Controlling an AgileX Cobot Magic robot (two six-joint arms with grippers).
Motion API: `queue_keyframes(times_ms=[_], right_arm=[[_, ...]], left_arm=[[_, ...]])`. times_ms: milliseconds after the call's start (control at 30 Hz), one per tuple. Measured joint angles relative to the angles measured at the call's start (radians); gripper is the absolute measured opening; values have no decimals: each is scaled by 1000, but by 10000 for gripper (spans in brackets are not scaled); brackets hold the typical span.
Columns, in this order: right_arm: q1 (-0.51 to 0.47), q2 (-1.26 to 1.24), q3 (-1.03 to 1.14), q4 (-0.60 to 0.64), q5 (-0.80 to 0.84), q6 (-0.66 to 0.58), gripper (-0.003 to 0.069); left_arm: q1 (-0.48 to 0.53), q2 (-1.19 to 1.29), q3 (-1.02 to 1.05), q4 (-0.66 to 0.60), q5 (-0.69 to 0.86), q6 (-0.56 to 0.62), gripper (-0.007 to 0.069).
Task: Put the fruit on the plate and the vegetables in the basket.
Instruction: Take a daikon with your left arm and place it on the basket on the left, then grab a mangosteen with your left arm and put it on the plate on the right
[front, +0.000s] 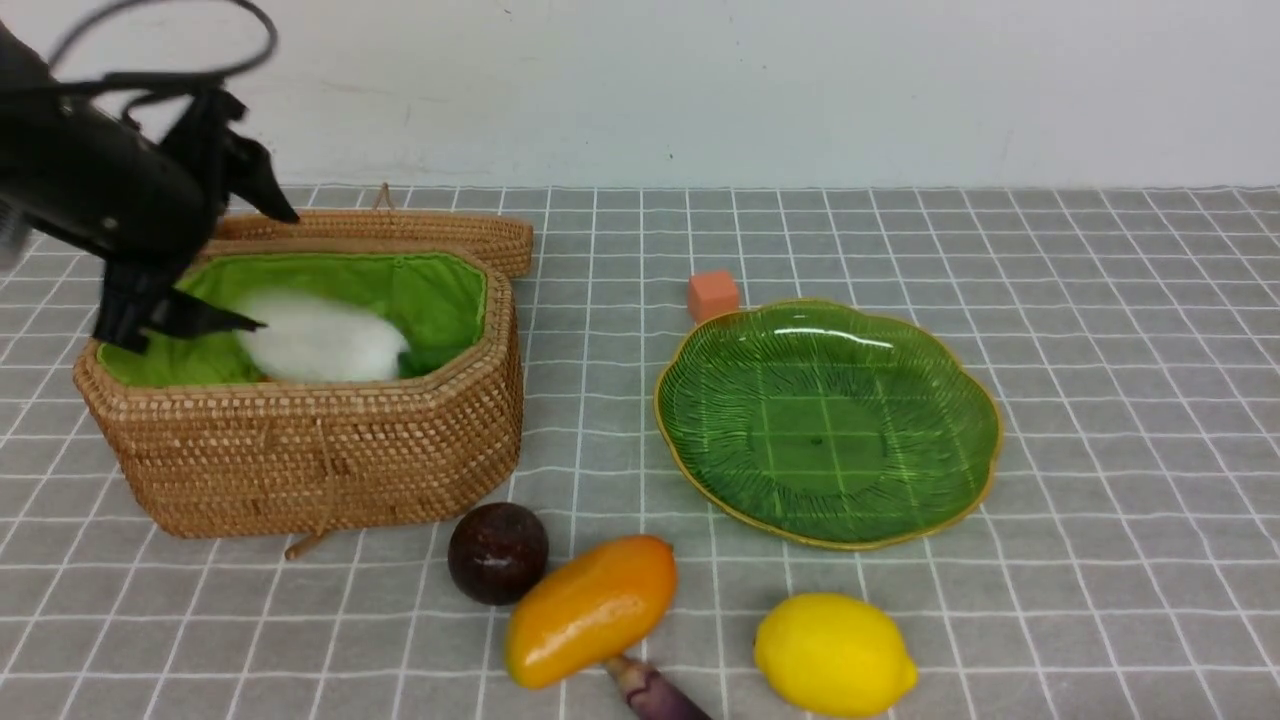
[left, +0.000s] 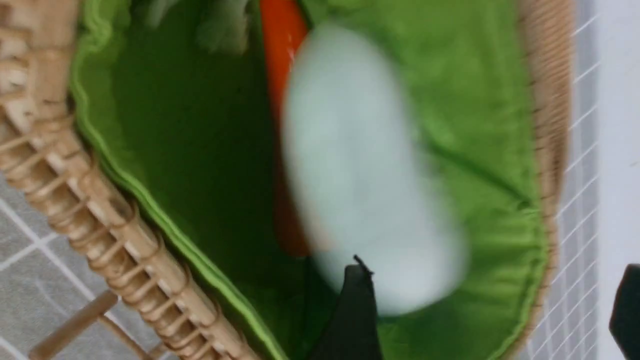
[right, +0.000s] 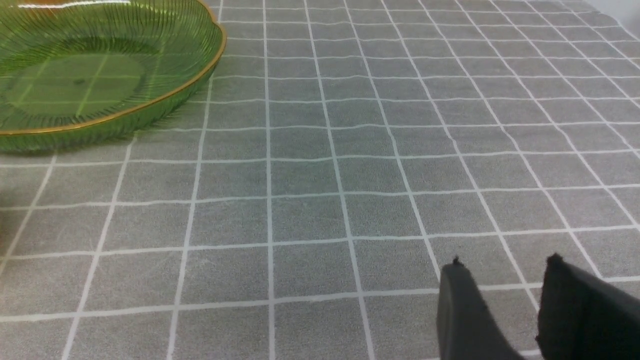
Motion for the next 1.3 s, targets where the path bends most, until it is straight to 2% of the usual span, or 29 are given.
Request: queue_keyframes(times_ms=[100,200,233,267,400,433,467,500,533,567,633,667,733,767,867,967,1300], right_arm=[[0,0,0,0,0,0,241],[0,0,0,0,0,0,241],[0,0,0,0,0,0,241],[0,0,0,0,0,0,241],[0,0,0,0,0,0,241],[0,0,0,0,0,0,241],[0,0,0,0,0,0,241],[0,0,0,0,0,0,241],[0,0,0,0,0,0,241],[0,0,0,0,0,0,241],[0,0,0,0,0,0,241],[0,0,0,0,0,0,241],[0,0,0,0,0,0,241],[0,0,0,0,0,0,241],[0,0,0,0,0,0,241],[0,0,0,0,0,0,241],[0,0,0,0,0,0,241]], left_arm=[[1,0,-11,-8,18,38,626],[2,-20,-49,-10,73,182,611],[2,-32,-63,-10,102,262,601],[1,-53,-80,-10,139,396,589],[-33,-155,-106,-7,279,741,556],[-51,-180,-106,-2,312,808,552],[-56,-186,-106,-1,327,819,552],[-115,-241,-101,21,374,896,549],[-146,-265,-92,32,386,911,549],[-154,-271,-89,40,388,916,549],[-252,-327,-38,87,401,902,549],[-267,-332,-28,96,403,891,549],[-356,-340,57,165,400,795,549],[-362,-339,64,165,398,778,549],[-452,-275,176,284,315,633,550],[-490,-175,196,338,234,540,561],[-501,113,199,353,59,469,589]])
